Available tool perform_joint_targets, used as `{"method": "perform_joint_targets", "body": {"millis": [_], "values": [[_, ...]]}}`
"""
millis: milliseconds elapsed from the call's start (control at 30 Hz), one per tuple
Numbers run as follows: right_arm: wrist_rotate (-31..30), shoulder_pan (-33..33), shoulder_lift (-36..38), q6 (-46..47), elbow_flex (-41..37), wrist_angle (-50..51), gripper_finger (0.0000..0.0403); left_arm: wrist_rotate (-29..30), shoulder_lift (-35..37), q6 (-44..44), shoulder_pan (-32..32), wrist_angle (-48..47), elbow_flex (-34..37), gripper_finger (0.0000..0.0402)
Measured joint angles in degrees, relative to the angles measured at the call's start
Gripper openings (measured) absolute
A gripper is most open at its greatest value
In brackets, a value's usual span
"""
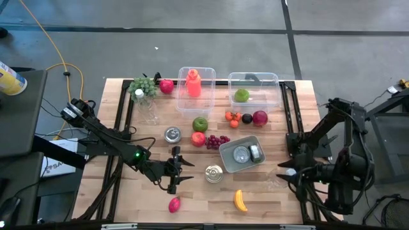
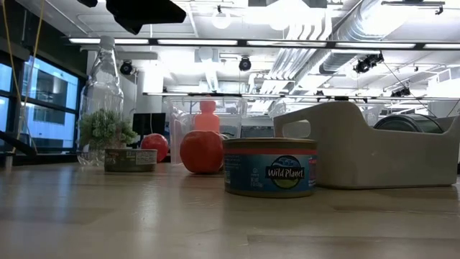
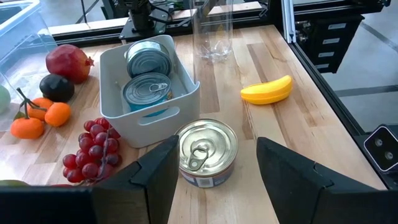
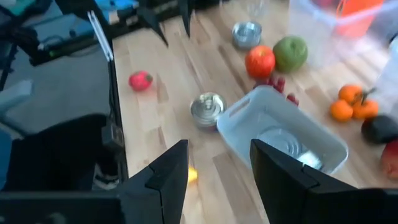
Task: Pick & Place Food Item
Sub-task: Put the bottom transparent water bottle into the left transparent bin
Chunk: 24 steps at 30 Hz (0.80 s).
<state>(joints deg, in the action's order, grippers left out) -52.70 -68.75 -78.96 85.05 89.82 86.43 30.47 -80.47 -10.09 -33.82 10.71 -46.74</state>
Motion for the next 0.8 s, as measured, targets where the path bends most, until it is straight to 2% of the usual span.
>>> {"method": "perform_joint_targets", "body": {"millis": [100,200,400,667,800], "values": [[-3.7,0.0,0.0,-1.5,0.0,0.0,0.0161,0.0,0.0,0.0,0.0,0.0,0.0,0.0208],[-4.6,0.0,0.0,-2.8,0.0,0.0,0.0161,0.0,0.0,-0.3,0.0,0.0,0.0,0.0208],[-9.6,0.0,0.0,-5.5,0.0,0.3,0.0173,0.0,0.0,-4.8,-0.4,0.0,0.0,0.0208],[-10.2,0.0,-0.1,-5.3,0.0,0.3,0.0222,0.0,0.0,-3.7,-0.4,0.0,0.0,0.0208],[-8.3,0.0,-0.1,-5.3,0.0,0.1,0.0247,0.0,0.0,-3.7,-0.4,0.0,0.0,0.0208]]}}
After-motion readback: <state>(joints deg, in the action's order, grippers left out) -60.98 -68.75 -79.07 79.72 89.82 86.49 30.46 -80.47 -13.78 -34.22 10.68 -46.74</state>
